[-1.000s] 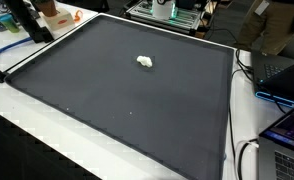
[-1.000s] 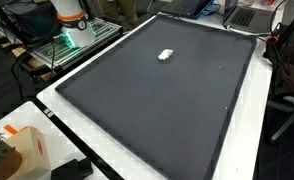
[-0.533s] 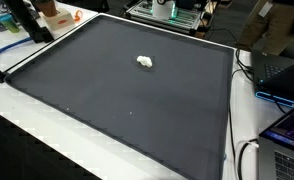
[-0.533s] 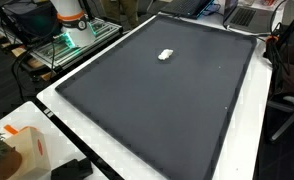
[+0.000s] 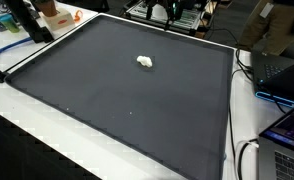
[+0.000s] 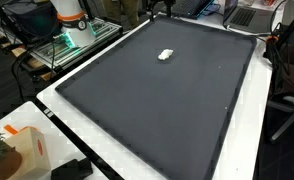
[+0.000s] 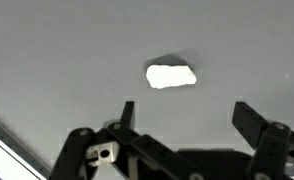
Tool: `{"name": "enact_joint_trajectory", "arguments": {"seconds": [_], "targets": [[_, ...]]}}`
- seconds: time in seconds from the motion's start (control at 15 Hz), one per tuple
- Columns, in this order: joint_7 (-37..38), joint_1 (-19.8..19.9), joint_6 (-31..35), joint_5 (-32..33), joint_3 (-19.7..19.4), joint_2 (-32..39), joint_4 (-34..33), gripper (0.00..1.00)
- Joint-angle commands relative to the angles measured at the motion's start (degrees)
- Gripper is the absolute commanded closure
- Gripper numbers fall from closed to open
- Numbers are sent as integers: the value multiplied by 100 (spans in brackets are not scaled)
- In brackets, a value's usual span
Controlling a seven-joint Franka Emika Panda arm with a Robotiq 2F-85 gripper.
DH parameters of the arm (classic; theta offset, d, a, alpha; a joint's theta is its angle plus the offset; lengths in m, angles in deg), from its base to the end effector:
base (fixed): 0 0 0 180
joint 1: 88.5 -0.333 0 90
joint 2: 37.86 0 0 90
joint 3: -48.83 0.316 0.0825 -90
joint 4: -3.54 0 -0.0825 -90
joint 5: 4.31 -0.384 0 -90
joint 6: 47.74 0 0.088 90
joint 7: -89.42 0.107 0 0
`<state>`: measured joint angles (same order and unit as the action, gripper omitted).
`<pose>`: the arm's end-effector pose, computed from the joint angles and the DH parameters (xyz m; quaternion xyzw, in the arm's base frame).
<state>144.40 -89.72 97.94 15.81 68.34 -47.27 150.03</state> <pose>0.4239 0.1631 0.3356 0.9760 -0.1576 0.1345 0.0668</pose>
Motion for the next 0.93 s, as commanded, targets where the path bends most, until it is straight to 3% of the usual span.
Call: {"name": "enact_joint_trajectory", "arguments": {"seconds": [0.0, 0.07, 0.13, 0.2, 0.47, 0.67, 0.73, 0.87], "targets": [[1526, 73, 68, 1256, 63, 461, -95, 0], [1793, -23, -41, 1414, -8, 583, -147, 0], [1391, -211, -176, 999, -128, 732, -210, 0], [1370, -241, -11, 1093, -227, 455, -64, 0], [1359, -372, -29, 1065, -328, 717, -162, 0], [1839, -417, 906, 1283, -484, 910, -6, 0], [2101, -222, 1203, 1468, -345, 959, 50, 0], [2633, -157, 1689, 2003, -432, 1075, 156, 0]]}}
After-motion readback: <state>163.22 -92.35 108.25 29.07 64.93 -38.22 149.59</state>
